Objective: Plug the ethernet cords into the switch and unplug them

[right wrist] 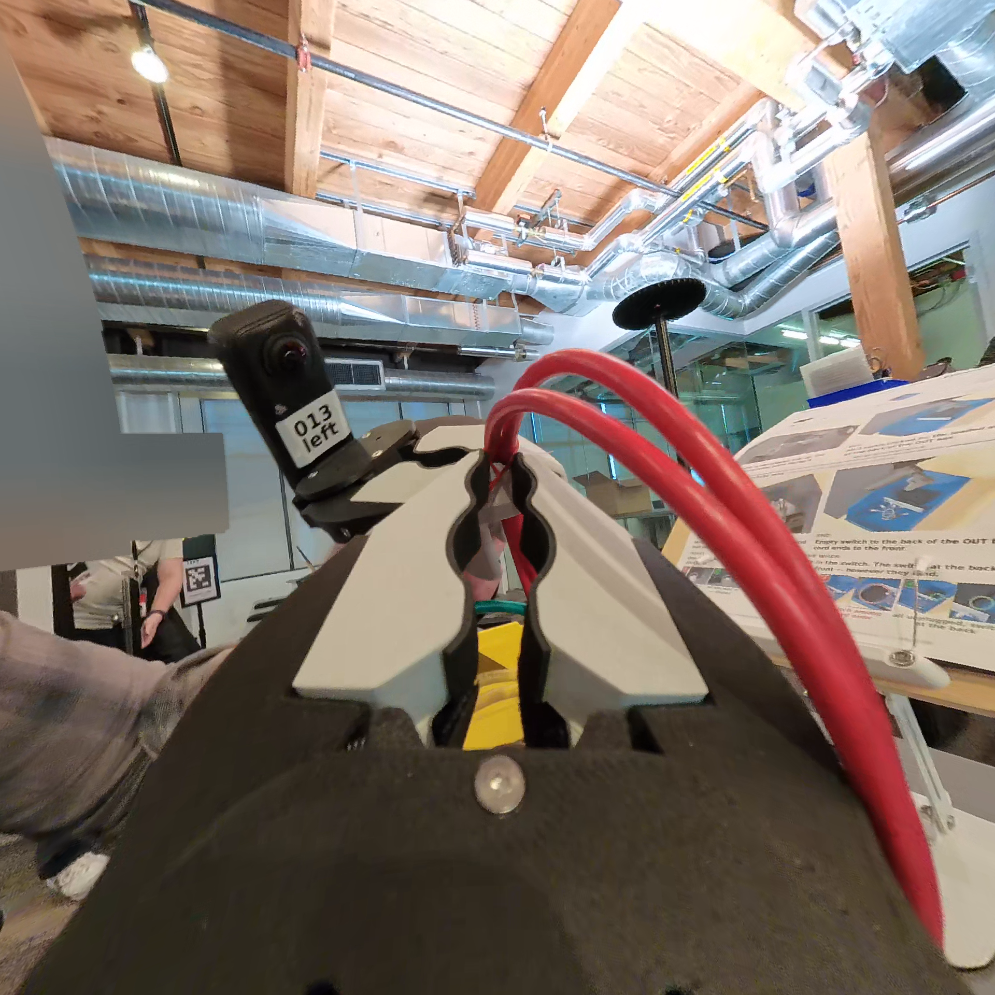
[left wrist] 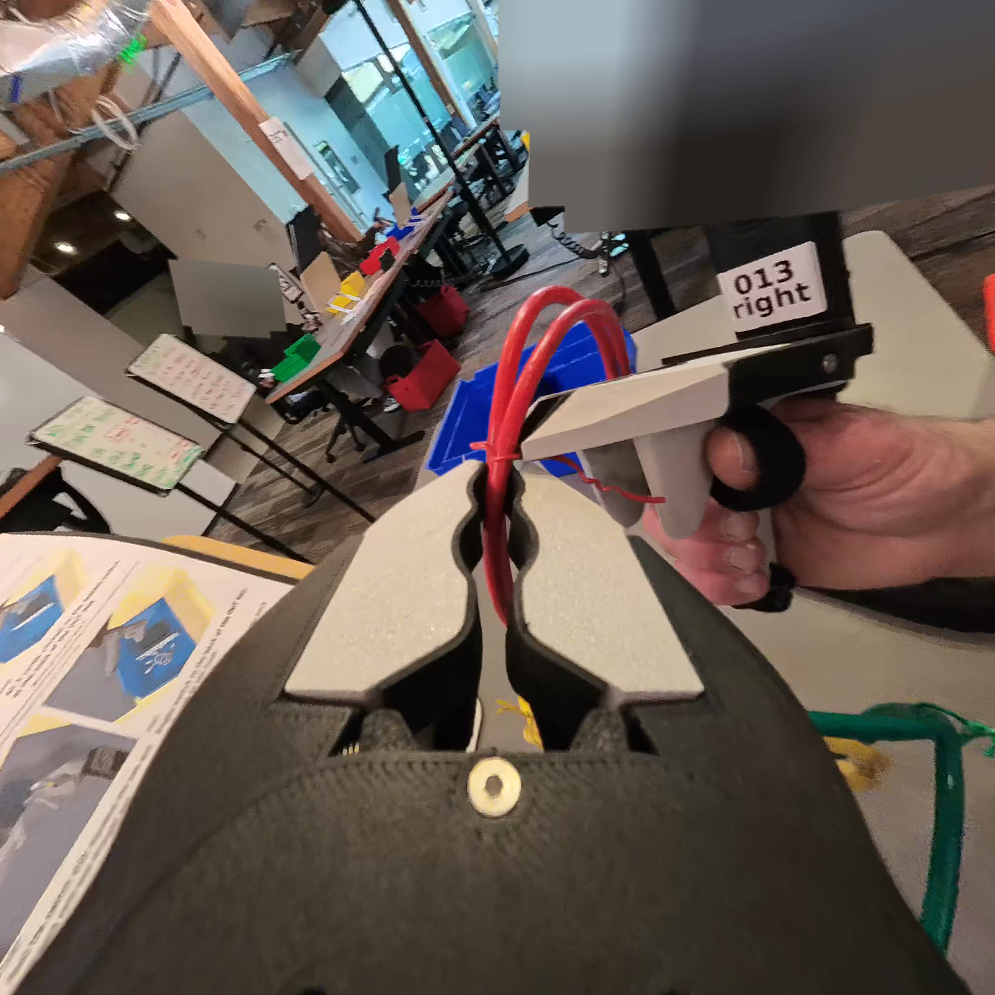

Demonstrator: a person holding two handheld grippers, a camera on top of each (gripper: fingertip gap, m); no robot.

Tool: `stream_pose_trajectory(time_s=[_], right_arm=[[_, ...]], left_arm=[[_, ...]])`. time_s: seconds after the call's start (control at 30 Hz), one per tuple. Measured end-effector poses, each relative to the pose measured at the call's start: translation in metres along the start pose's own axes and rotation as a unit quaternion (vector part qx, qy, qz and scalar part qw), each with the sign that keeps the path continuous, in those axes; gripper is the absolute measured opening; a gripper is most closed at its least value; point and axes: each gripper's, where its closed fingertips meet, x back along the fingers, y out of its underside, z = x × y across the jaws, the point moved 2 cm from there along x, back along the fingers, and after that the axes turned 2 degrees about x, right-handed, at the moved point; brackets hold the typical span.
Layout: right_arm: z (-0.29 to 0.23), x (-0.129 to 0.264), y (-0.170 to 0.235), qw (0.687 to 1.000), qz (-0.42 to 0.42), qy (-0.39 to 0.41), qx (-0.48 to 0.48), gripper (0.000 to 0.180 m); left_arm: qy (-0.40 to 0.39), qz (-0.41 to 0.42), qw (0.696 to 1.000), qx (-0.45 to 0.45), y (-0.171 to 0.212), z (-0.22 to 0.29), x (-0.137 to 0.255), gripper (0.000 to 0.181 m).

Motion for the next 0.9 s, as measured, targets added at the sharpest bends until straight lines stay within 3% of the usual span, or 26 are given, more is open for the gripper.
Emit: stream_pose_trajectory(time_s=[0.37, 0.57, 0.7, 0.9], right_arm=[[0.016, 0.007, 0.008, 0.998, -0.036, 0.041, 0.004, 0.0], [0.029, 0.01, 0.016, 0.98, -0.098, 0.134, 0.111, 0.0], [0.037, 0.012, 0.023, 0.938, -0.174, 0.187, 0.233, 0.0], [0.044, 0.008, 0.026, 0.815, -0.293, 0.205, 0.456, 0.0]], left_arm=[[0.051, -0.073, 0.995, 0.043, 0.014, -0.001, -0.011, 0.004], [0.063, -0.123, 0.987, 0.077, 0.029, -0.007, -0.022, 0.004], [0.083, -0.16, 0.979, 0.094, 0.041, -0.009, -0.028, 0.004], [0.101, -0.212, 0.968, 0.093, 0.046, -0.015, -0.031, 0.004]])
